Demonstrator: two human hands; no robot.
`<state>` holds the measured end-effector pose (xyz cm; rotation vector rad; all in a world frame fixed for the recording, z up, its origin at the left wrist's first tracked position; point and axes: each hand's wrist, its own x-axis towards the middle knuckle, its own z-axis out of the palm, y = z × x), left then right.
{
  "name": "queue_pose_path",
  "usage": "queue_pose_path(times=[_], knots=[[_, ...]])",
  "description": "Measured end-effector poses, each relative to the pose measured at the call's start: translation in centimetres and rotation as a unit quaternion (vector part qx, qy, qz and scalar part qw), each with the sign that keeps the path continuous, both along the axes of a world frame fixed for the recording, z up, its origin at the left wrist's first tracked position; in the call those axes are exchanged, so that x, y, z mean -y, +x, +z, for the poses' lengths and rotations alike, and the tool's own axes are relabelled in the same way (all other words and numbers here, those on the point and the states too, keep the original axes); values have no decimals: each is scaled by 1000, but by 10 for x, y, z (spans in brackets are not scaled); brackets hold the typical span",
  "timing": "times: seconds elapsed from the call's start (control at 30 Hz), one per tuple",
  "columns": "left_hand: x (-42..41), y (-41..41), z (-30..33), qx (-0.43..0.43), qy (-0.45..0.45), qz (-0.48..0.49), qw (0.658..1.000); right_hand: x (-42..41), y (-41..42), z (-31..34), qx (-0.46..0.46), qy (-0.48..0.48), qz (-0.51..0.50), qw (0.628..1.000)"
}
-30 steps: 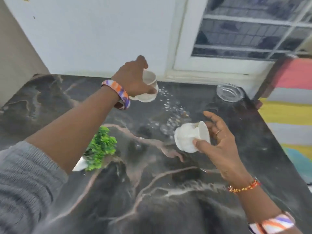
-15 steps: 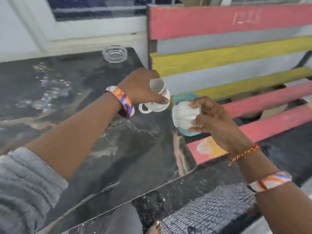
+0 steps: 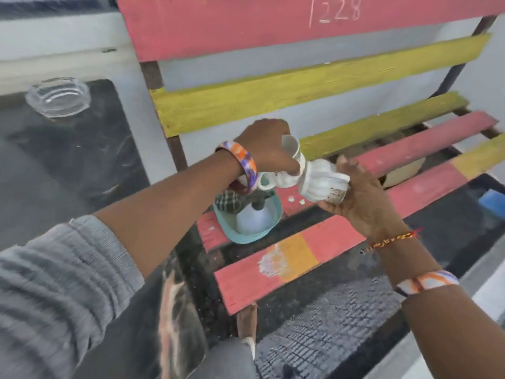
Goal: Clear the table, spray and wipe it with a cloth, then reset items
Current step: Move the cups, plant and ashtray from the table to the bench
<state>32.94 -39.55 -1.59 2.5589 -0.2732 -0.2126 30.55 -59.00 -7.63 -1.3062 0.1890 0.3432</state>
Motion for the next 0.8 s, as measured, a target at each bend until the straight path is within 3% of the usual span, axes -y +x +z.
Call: queue_pose_path(times=[0.17,0.3,0.4,0.5,0.8], knots=[[52,71,-38,-98,-10,22,995,46,62,-27,-43,-175,23,983],[86,107,-65,-145,-20,59,987,76,104,-54,-20,-339,51,939],[110,136,-89,-173,-12,90,981,100,142,-78,42,-446,107,888],[129,163,-119,-205,13,137,969,120,181,-104,67,-559,175,807],[175,191,-212,-284,66,271,917,161,256,-182,107,-593,296,741]])
